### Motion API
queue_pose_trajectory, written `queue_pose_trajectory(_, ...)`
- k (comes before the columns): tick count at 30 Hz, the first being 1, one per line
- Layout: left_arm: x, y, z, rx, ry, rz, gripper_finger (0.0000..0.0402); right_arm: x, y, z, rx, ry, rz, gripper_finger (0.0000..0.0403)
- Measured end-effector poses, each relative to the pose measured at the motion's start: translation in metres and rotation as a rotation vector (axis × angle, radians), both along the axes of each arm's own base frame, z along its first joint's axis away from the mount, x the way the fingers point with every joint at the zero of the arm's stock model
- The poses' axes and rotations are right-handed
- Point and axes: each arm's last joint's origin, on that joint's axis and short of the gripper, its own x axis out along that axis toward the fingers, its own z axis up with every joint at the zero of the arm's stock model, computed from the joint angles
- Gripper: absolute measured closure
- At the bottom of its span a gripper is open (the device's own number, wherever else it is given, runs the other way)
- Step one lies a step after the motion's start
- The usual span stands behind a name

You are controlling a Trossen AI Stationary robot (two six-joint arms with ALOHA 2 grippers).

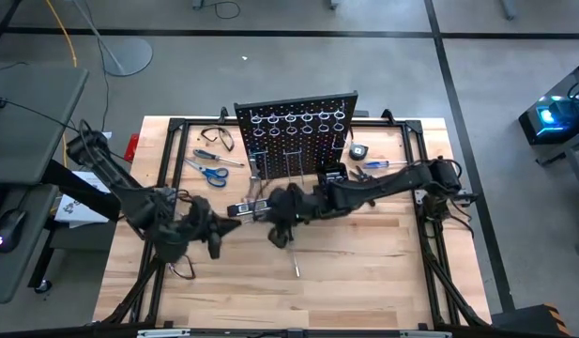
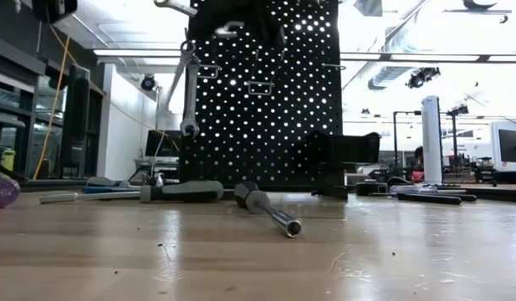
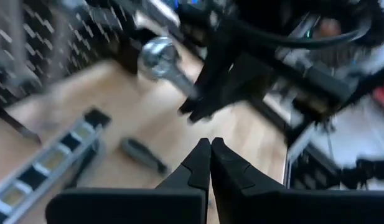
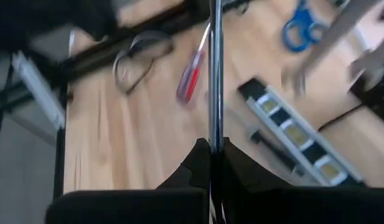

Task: Hang tools onto peg board
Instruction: Hang the silver wrench on the pegboard

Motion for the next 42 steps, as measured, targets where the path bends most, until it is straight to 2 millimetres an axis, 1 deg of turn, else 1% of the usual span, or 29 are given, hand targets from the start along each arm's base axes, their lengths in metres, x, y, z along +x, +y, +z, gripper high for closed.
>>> queue_pose_trajectory(3, -0.006, 0.007, 0.006, 0.011, -0.021, 0.026, 0.0401, 0.002, -0.012, 0.000, -0.006, 0.000, -0.065, 0.0403)
queue_pose_trajectory(6, -0.009, 0.010, 0.010, 0.013, -0.035, 0.033, 0.0401, -0.003, -0.018, -0.003, -0.021, 0.058, -0.084, 0.0403)
queue_pose_trajectory(10, -0.010, 0.012, 0.012, 0.023, -0.040, 0.035, 0.0401, -0.009, -0.018, -0.008, -0.012, 0.141, -0.075, 0.0403)
queue_pose_trajectory(12, -0.010, 0.012, 0.012, 0.029, -0.043, 0.044, 0.0401, -0.010, -0.016, -0.008, -0.015, 0.151, -0.076, 0.0403)
queue_pose_trajectory(14, -0.011, 0.012, 0.012, 0.030, -0.044, 0.047, 0.0401, -0.009, -0.015, -0.006, -0.011, 0.129, -0.074, 0.0403)
queue_pose_trajectory(18, -0.011, 0.012, 0.012, 0.030, -0.045, 0.047, 0.0401, -0.014, -0.015, 0.006, -0.026, 0.148, -0.073, 0.0403)
queue_pose_trajectory(21, -0.011, 0.012, 0.012, 0.032, -0.042, 0.047, 0.0401, -0.018, -0.018, 0.007, -0.058, 0.187, -0.095, 0.0403)
queue_pose_trajectory(28, -0.011, 0.013, 0.011, 0.041, -0.036, 0.049, 0.0401, -0.016, -0.025, 0.010, -0.044, 0.170, -0.085, 0.0403)
queue_pose_trajectory(35, -0.011, 0.013, 0.011, 0.044, -0.032, 0.049, 0.0401, -0.014, -0.038, 0.010, -0.031, 0.166, -0.136, 0.0402)
queue_pose_trajectory(38, -0.011, 0.013, 0.011, 0.041, -0.033, 0.051, 0.0401, -0.014, -0.044, 0.008, -0.031, 0.170, -0.224, 0.0383)
queue_pose_trajectory(42, -0.011, 0.013, 0.011, 0.046, -0.031, 0.049, 0.0401, -0.014, -0.051, 0.008, -0.048, 0.171, -0.261, 0.0327)
